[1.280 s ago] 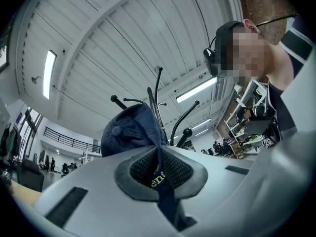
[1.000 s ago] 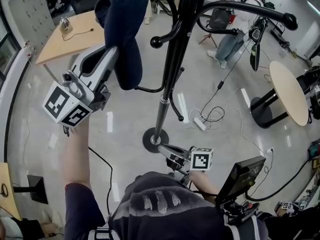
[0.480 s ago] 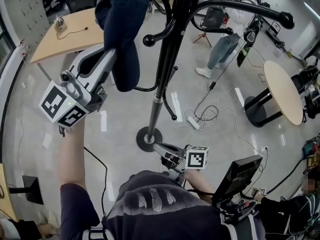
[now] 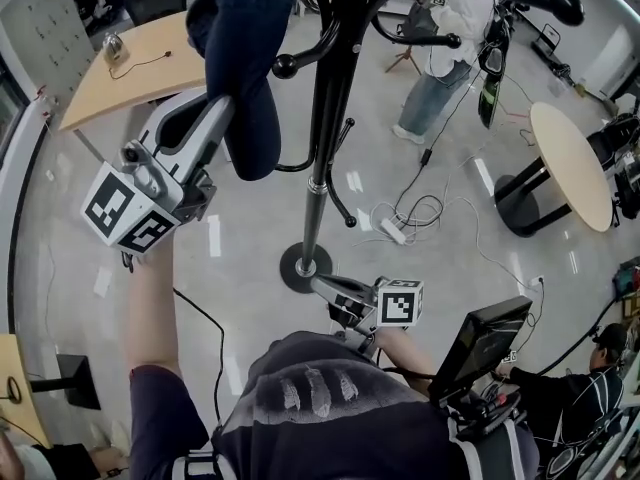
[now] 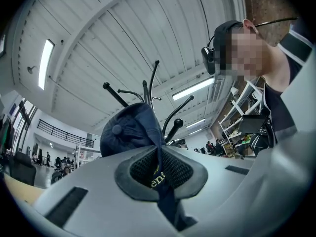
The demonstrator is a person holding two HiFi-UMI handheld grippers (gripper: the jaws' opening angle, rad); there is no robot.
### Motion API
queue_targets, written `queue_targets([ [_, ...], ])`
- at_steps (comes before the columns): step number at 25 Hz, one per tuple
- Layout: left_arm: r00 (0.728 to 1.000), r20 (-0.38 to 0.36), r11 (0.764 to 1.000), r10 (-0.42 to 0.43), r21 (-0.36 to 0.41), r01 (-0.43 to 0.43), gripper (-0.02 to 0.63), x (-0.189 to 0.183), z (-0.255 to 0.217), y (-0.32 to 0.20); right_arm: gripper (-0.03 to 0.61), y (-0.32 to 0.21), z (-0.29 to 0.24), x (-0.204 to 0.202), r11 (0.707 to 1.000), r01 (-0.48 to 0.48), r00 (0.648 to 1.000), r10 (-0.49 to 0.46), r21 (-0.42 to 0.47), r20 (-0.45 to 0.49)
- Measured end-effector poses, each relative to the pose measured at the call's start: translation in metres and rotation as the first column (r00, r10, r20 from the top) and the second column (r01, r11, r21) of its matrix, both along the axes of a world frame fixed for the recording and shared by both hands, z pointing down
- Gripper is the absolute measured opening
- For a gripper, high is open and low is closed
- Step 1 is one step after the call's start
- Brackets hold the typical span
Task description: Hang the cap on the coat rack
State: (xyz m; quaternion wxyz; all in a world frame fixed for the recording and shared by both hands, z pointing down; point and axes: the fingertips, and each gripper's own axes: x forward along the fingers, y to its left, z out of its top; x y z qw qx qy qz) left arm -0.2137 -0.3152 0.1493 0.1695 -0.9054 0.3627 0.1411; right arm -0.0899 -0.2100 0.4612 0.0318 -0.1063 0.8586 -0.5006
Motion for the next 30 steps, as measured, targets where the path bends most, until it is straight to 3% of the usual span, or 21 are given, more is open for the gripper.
queue_targets([
  [30, 0.999, 0.019, 0.997, 0.039, -0.066, -0.038, 0.026, 0.025, 0.028, -0.008, 0.005, 0.002, 0.002, 0.011, 1.000, -0.015, 1.000, 0.015, -0.005, 0.006],
])
